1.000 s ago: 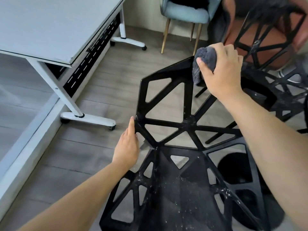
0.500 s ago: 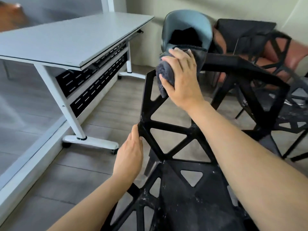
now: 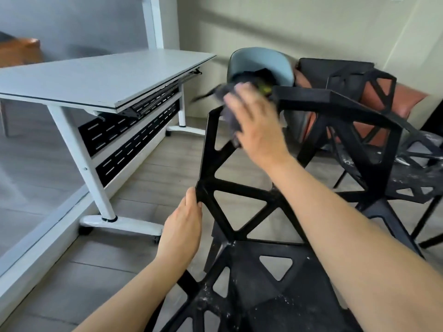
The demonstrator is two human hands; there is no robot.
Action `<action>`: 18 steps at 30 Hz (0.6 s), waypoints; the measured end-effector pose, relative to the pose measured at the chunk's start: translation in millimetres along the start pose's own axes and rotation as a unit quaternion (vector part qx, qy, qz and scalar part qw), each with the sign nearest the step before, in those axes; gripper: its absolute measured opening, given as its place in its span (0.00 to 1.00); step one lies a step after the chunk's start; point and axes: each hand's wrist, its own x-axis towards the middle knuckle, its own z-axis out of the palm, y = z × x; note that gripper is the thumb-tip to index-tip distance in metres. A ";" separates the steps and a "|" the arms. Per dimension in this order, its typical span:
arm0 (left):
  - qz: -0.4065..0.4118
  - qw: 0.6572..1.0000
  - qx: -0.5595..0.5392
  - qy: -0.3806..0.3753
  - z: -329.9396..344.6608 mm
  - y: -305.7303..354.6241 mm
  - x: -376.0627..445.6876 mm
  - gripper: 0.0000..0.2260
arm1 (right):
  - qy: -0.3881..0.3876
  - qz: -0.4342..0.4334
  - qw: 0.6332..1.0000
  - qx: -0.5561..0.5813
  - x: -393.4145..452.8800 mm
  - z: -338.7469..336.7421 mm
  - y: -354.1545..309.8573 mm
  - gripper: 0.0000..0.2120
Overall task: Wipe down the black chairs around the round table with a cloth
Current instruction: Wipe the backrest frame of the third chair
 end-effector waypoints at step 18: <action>0.035 0.998 0.041 0.010 -3.7 -15.2 13.8 0.08 | -0.023 -0.071 0.997 0.025 -51.5 18.3 -41.1 0.24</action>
